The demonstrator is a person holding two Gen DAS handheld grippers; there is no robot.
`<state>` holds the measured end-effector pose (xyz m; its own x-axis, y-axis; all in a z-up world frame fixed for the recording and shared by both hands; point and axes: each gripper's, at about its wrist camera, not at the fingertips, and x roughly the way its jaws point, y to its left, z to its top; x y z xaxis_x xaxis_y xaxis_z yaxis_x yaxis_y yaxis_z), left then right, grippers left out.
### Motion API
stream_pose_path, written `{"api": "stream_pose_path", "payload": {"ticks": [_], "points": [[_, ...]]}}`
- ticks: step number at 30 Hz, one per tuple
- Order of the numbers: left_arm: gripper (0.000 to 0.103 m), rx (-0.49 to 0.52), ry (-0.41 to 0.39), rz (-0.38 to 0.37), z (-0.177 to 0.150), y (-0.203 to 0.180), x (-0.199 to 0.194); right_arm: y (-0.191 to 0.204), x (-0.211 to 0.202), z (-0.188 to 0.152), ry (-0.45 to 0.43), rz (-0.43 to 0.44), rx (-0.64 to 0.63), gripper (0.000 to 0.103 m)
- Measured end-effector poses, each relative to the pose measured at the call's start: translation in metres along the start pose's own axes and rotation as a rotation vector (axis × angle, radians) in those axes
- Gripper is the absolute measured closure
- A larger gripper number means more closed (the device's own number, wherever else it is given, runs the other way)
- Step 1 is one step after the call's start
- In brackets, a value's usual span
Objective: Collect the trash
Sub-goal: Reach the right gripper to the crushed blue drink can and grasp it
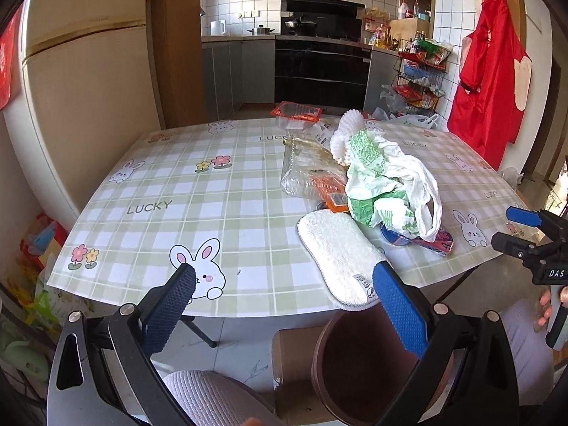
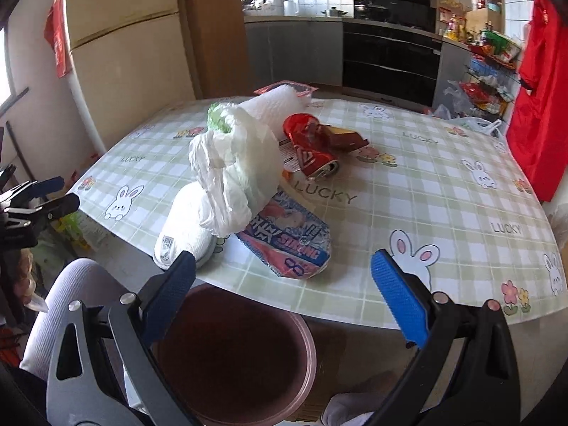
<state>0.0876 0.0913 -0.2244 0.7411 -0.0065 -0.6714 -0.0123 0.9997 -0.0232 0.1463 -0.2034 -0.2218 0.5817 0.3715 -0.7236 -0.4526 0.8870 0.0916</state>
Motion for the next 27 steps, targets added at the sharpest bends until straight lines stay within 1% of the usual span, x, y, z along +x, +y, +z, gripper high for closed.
{"api": "stream_pose_path", "payload": {"ticks": [2,5,7,10,13,16,20,21,24,26,27], "points": [[0.005,-0.018,0.014,-0.01,-0.001,0.003,0.005,0.003,0.019,0.002,0.05,0.016,-0.057,0.006],[0.005,-0.039,0.021,-0.009,-0.001,0.007,0.008,0.016,0.049,0.005,0.115,0.001,-0.17,0.006],[0.005,-0.048,0.025,-0.01,-0.001,0.009,0.009,0.024,0.059,0.008,0.136,-0.005,-0.224,0.006],[0.005,-0.052,0.023,-0.003,-0.001,0.012,0.009,0.034,0.057,0.015,0.124,0.019,-0.239,0.006],[0.005,-0.055,0.025,-0.003,0.0,0.015,0.009,0.043,0.043,0.021,0.076,0.059,-0.232,0.006],[0.006,-0.069,0.032,-0.019,0.0,0.014,0.012,0.05,0.039,0.02,0.054,0.039,-0.264,0.006],[0.006,-0.054,0.038,-0.039,-0.001,0.007,0.014,0.045,0.051,0.017,0.097,-0.004,-0.276,0.006],[0.006,-0.047,0.038,-0.04,-0.001,0.004,0.014,0.044,0.052,0.018,0.104,-0.005,-0.269,0.006],[0.006,-0.045,0.041,-0.051,-0.001,0.002,0.015,0.042,0.047,0.023,0.082,0.017,-0.254,0.006],[0.006,-0.061,0.049,-0.074,-0.002,0.001,0.018,0.047,0.053,0.022,0.097,-0.005,-0.296,0.006],[0.007,-0.072,0.053,-0.089,-0.003,0.0,0.02,0.049,0.059,0.021,0.11,-0.035,-0.327,0.006]]}}
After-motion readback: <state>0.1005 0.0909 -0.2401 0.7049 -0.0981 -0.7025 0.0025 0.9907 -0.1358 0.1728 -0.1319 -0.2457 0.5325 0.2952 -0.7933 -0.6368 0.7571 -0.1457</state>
